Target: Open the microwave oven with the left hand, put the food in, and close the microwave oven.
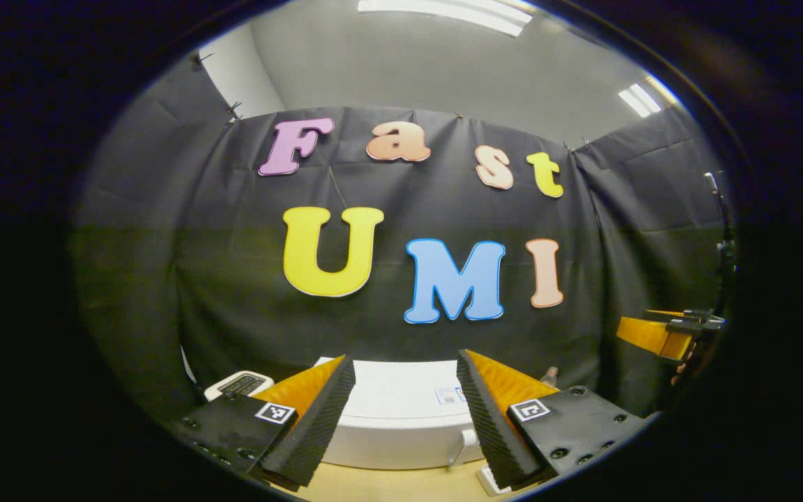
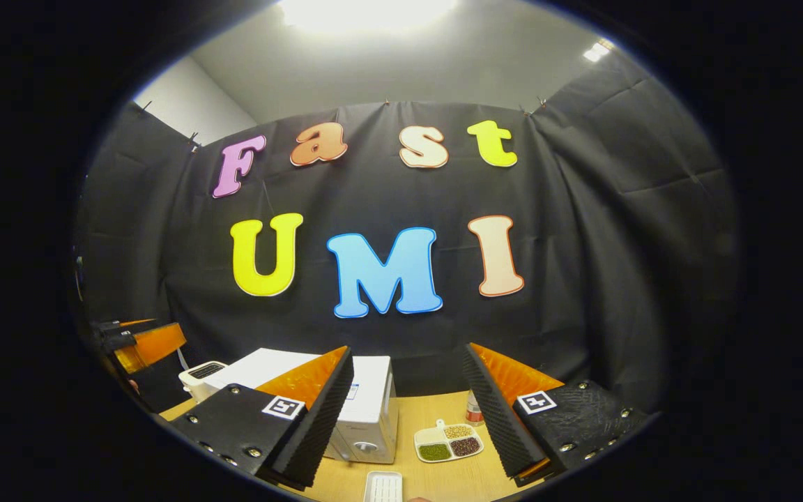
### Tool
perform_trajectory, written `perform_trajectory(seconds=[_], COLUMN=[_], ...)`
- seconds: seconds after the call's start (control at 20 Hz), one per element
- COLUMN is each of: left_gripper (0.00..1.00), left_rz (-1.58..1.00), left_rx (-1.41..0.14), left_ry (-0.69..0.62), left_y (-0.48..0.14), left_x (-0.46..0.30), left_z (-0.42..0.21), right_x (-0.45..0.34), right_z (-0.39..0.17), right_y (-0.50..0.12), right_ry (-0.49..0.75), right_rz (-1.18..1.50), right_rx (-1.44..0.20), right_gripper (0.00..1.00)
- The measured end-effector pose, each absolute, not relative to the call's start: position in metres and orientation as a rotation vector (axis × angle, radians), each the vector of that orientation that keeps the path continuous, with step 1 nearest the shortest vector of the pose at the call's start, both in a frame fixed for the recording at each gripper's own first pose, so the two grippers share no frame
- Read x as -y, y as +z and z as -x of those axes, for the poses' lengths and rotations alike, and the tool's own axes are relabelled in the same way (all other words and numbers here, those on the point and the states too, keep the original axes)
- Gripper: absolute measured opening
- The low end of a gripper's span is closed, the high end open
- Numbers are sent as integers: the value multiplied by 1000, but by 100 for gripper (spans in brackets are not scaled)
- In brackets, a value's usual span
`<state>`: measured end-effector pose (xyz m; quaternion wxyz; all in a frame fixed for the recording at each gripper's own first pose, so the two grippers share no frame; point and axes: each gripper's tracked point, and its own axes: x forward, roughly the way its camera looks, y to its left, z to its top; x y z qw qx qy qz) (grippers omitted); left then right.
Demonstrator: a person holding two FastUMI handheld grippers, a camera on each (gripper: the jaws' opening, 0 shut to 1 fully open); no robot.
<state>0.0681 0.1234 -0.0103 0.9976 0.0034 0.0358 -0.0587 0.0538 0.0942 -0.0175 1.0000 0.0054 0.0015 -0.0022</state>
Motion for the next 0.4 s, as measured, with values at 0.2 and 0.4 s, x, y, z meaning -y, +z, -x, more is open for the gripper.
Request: perform_trajectory(seconds=[0.2, 0.4], left_gripper=[96, 96], left_rz=[18, 9], left_rx=[-65, -39], left_ry=[-110, -120], left_y=[-9, 1], left_x=[-132, -138], left_z=[-57, -47], right_x=[-110, -121], right_z=[-49, -40], right_y=[-13, -8], right_ry=[13, 17], right_rz=[-2, 8], right_rx=[8, 19], right_gripper=[95, 95])
